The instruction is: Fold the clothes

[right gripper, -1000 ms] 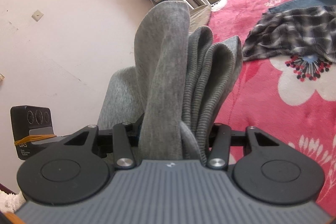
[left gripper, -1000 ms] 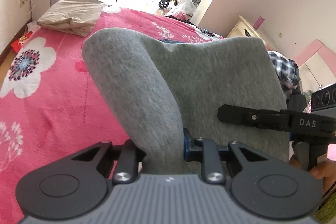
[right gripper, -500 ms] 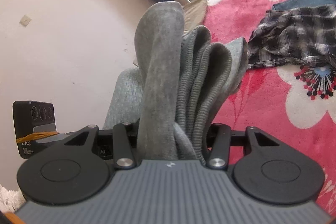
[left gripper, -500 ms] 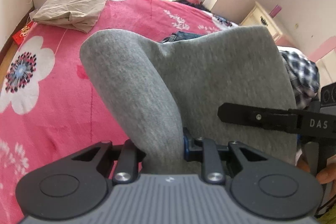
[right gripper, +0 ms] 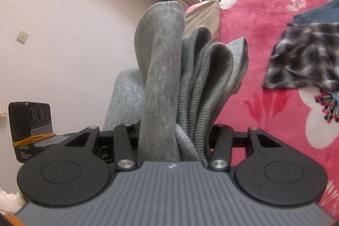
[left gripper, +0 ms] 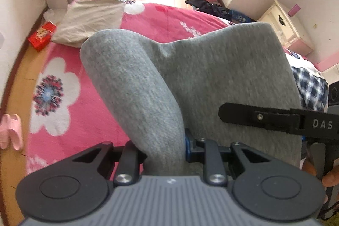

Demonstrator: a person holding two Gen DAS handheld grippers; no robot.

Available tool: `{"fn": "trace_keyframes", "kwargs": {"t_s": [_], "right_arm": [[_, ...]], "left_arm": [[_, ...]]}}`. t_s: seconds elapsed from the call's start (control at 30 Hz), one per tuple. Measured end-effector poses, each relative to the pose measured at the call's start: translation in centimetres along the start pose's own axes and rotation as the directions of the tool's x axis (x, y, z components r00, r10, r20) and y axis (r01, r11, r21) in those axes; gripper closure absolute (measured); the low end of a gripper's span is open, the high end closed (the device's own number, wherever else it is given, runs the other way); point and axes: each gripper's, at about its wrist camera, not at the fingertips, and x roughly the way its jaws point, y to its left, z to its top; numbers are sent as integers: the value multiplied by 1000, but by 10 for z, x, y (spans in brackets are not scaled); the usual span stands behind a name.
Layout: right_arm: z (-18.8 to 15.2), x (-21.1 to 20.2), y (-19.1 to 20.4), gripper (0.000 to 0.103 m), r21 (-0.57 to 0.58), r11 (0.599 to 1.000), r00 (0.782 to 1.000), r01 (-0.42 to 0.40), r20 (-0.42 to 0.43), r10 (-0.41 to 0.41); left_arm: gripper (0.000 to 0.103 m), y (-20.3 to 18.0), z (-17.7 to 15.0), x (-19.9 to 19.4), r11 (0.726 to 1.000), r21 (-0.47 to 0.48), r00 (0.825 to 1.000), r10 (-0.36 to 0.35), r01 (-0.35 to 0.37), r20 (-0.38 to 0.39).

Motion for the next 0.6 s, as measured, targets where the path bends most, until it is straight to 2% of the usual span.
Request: {"fn": "trace_keyframes", "kwargs": {"t_s": [0.3,0.43,0.6], "right_arm": [[33,9,57,57,-3,999,999,-38,-32,38],[38,28,80,57,-9,999,998,-38,-46,37],[41,61,105,57,-6,1000,998,1,-58,-1]], "left_arm": [[79,28,18,-52,997,-38,998,61,-60,19],[79,60,21,-62,997,-63,998,48,-46,30],[79,103,28,-63,997,-73,1000,11,-9,21]]}}
